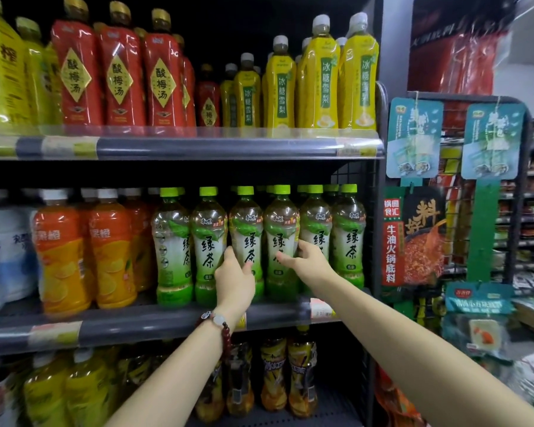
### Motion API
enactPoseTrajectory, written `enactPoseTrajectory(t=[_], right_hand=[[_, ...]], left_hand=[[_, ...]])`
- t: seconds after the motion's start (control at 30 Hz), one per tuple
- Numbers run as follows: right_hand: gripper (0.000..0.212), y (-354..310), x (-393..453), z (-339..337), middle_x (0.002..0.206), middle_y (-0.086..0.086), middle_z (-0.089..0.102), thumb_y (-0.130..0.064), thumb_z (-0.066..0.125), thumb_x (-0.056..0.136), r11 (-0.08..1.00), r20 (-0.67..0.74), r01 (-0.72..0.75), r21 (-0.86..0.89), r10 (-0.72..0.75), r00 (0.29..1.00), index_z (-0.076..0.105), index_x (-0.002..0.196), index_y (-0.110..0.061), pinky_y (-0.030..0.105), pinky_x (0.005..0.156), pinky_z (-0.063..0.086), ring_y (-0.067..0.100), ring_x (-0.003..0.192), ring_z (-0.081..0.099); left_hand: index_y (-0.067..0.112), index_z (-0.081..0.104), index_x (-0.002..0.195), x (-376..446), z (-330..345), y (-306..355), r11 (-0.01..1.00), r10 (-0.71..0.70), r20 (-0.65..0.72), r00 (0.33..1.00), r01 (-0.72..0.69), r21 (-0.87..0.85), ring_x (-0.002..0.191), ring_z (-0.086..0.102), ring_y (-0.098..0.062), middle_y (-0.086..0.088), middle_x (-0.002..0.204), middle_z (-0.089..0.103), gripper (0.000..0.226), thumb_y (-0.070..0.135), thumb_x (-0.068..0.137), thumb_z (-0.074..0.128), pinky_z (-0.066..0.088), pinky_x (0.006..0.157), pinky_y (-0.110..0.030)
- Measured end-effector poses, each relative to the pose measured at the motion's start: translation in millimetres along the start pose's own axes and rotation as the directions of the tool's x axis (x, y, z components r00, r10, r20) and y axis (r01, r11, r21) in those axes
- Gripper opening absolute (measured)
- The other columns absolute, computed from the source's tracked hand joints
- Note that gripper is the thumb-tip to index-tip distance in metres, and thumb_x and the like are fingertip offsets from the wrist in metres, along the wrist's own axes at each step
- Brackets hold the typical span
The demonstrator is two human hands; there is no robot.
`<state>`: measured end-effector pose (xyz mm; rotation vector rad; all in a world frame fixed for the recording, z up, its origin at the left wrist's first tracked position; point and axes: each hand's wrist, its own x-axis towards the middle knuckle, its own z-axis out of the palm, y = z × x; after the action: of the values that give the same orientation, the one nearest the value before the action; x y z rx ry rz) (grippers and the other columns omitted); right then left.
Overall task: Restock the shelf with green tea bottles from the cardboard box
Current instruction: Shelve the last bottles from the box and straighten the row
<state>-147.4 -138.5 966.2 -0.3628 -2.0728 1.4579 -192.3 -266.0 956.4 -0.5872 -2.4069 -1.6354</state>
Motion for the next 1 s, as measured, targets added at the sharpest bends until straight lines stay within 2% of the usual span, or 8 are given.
enactPoseTrajectory(t=[0.13, 0.27, 0.37, 0.47, 0.53, 0.7, 0.9, 1.0], right_hand=[[0.053, -2, -6, -1, 0.131, -0.004, 0.049, -0.03, 0.057, 0.093, 0.997, 0.02, 0.025, -0.067, -0.023, 1.0, 0.038, 0.139, -0.011, 0.03, 0.101, 0.034, 0.018, 0.128, 0.043], [0.045, 1, -4, -2, 0.139, 0.004, 0.048, -0.027, 0.052, 0.097, 0.987, -0.003, 0.061, -0.149, -0.062, 0.998, 0.038, 0.136, -0.011, 0.026, 0.092, 0.031, 0.019, 0.125, 0.044], [0.054, 3, 0, 1, 0.147, 0.006, 0.041, -0.031, 0.05, 0.097, 0.981, 0.005, 0.047, -0.187, -0.047, 0.999, 0.031, 0.142, -0.009, 0.033, 0.105, 0.034, 0.023, 0.135, 0.039], [0.063, 3, 2, 5, 0.15, 0.01, 0.038, -0.035, 0.05, 0.096, 0.964, -0.01, 0.038, -0.262, -0.043, 0.999, 0.025, 0.146, -0.006, 0.041, 0.11, 0.035, 0.026, 0.136, 0.038], [0.057, 4, 4, 6, 0.127, 0.01, 0.054, -0.036, 0.054, 0.094, 0.947, -0.073, 0.031, -0.32, -0.057, 0.996, 0.038, 0.137, -0.003, 0.037, 0.097, 0.044, 0.024, 0.117, 0.051], [0.034, 4, 1, 9, 0.075, 0.003, 0.053, -0.038, 0.067, 0.085, 0.92, -0.244, 0.012, -0.391, -0.116, 0.963, 0.055, 0.089, -0.006, 0.025, 0.059, 0.041, 0.02, 0.075, 0.054], [0.03, 2, -3, 6, 0.071, -0.001, 0.052, -0.036, 0.066, 0.086, 0.925, -0.242, 0.004, -0.38, -0.103, 0.965, 0.059, 0.098, -0.009, 0.021, 0.057, 0.038, 0.015, 0.07, 0.053], [0.041, 2, -3, 7, 0.087, 0.003, 0.062, -0.036, 0.065, 0.087, 0.928, -0.237, -0.002, -0.373, -0.093, 0.967, 0.06, 0.112, -0.003, 0.024, 0.067, 0.041, 0.017, 0.079, 0.057]], left_hand=[[0.014, 0.022, 0.148, 8, 1, -8, 1.0, 0.001, 0.037, 0.999, 0.0, -0.028, 0.134, 0.04, -0.028, -0.014, 0.148, 0.035, 0.058, 0.019, 0.096, 0.048, 0.039, 0.104, -0.039], [0.016, 0.024, 0.147, 12, 0, -13, 0.997, 0.025, 0.056, 0.998, -0.021, -0.071, 0.135, 0.039, -0.024, -0.012, 0.149, 0.036, 0.058, 0.019, 0.095, 0.049, 0.038, 0.105, -0.038], [0.015, 0.021, 0.148, 13, 0, -17, 0.997, 0.059, 0.061, 0.996, -0.057, -0.042, 0.096, 0.053, -0.003, -0.012, 0.145, 0.041, 0.057, 0.019, 0.097, 0.045, 0.045, 0.083, -0.02], [0.012, 0.018, 0.149, 11, 1, -16, 0.996, 0.086, 0.052, 0.995, -0.086, 0.005, 0.062, 0.031, 0.008, -0.014, 0.138, 0.048, 0.056, 0.018, 0.099, 0.041, 0.039, 0.066, -0.017], [0.012, 0.017, 0.148, 10, 1, -14, 0.995, 0.088, 0.036, 0.995, -0.09, 0.041, 0.064, 0.043, 0.001, -0.016, 0.135, 0.05, 0.056, 0.018, 0.099, 0.041, 0.043, 0.072, -0.024], [0.017, 0.022, 0.148, 8, 5, -7, 0.998, 0.01, -0.022, 1.0, -0.008, 0.066, 0.097, 0.063, -0.032, -0.019, 0.122, 0.058, 0.054, 0.018, 0.098, 0.042, 0.054, 0.085, -0.044], [0.016, 0.025, 0.147, 8, 8, -5, 0.999, -0.018, -0.051, 0.999, 0.02, 0.05, 0.111, 0.058, -0.031, -0.018, 0.133, 0.053, 0.052, 0.015, 0.098, 0.042, 0.049, 0.095, -0.044], [0.015, 0.025, 0.147, 8, 7, -6, 0.998, -0.01, -0.044, 0.999, 0.013, 0.069, 0.111, 0.058, -0.031, -0.018, 0.131, 0.053, 0.052, 0.015, 0.098, 0.041, 0.049, 0.095, -0.042]])
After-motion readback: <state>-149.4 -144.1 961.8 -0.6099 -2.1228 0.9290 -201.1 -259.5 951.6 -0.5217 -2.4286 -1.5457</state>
